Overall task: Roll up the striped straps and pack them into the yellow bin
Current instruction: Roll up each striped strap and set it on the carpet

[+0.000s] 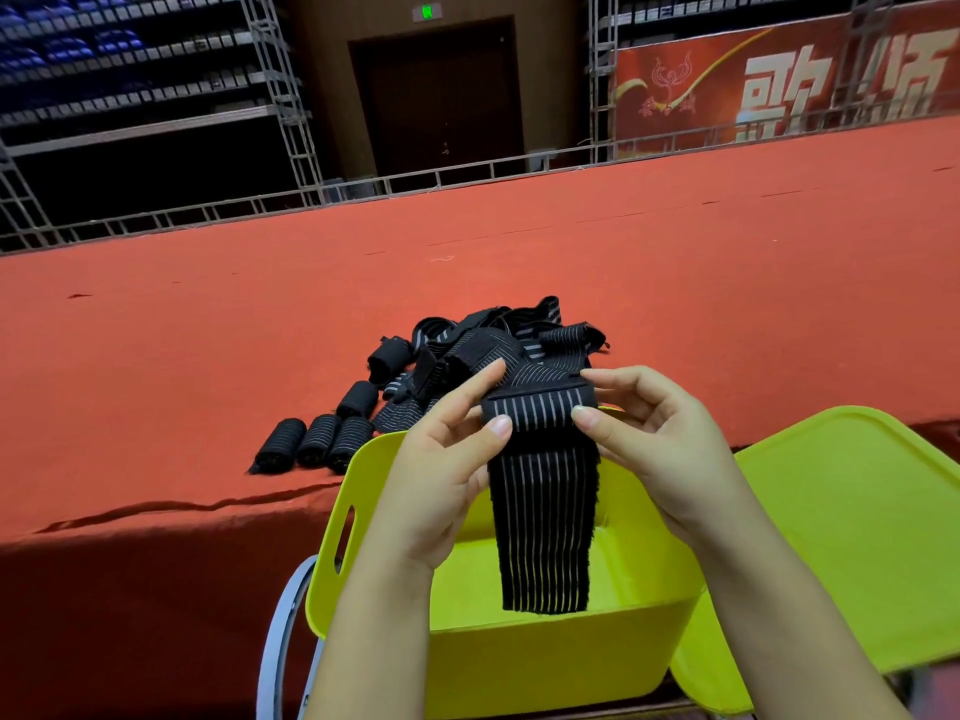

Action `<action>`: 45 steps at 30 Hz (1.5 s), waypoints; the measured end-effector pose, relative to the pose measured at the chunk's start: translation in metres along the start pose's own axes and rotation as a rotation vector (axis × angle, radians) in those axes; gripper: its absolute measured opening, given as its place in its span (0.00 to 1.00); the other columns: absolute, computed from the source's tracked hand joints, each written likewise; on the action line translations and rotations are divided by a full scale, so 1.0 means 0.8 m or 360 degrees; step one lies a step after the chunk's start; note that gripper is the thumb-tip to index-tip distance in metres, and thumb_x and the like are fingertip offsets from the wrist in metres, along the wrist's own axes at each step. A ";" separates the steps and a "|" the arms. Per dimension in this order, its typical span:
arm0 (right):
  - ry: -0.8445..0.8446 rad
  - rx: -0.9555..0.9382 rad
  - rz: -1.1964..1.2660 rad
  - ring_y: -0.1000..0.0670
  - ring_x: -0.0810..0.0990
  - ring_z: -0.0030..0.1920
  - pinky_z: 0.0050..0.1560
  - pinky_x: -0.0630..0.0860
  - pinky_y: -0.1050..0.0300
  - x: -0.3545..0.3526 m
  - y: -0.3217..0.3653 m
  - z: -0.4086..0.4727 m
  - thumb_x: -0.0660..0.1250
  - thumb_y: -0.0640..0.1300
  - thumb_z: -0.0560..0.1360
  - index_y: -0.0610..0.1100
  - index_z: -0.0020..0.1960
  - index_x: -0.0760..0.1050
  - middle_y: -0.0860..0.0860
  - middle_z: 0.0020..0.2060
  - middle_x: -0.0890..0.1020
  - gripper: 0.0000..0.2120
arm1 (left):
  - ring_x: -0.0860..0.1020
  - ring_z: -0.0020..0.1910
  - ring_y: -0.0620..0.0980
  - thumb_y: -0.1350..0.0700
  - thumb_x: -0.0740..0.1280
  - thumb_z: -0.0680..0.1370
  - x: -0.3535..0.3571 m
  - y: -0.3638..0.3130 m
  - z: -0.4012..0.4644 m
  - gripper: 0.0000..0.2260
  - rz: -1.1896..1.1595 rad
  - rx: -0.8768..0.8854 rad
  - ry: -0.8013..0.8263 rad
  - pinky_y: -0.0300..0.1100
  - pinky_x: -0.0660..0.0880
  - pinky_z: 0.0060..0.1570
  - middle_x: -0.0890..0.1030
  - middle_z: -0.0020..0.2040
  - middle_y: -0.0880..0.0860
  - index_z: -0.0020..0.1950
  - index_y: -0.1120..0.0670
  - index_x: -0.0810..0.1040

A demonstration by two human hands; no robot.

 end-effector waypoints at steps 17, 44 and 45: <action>0.0176 0.0063 -0.0073 0.56 0.82 0.43 0.43 0.80 0.60 0.014 -0.001 0.002 0.70 0.45 0.68 0.48 0.54 0.78 0.55 0.43 0.84 0.14 | 0.82 0.48 0.46 0.66 0.63 0.78 -0.004 0.010 0.003 0.16 0.0129 -0.0047 0.0023 0.38 0.79 0.41 0.85 0.49 0.50 0.62 0.52 0.76; 0.0196 0.0165 -0.0181 0.62 0.79 0.43 0.41 0.76 0.65 0.020 -0.013 0.005 0.66 0.50 0.73 0.51 0.56 0.77 0.59 0.44 0.82 0.12 | 0.81 0.38 0.44 0.61 0.62 0.79 -0.010 0.020 0.002 0.14 -0.0019 -0.0144 -0.0031 0.35 0.77 0.35 0.84 0.46 0.53 0.65 0.53 0.75; 0.0197 0.0209 -0.0166 0.60 0.79 0.43 0.42 0.77 0.62 0.020 -0.017 0.005 0.66 0.48 0.74 0.50 0.56 0.77 0.59 0.42 0.82 0.12 | 0.81 0.37 0.44 0.61 0.62 0.79 -0.009 0.019 0.001 0.15 -0.0018 -0.0152 -0.0022 0.35 0.77 0.35 0.84 0.46 0.52 0.65 0.52 0.75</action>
Point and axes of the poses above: each hand's wrist, its own z-axis towards the middle knuckle, its own x-axis out of the palm, y = z × x, the point moved 10 cm from there along z, towards the middle knuckle
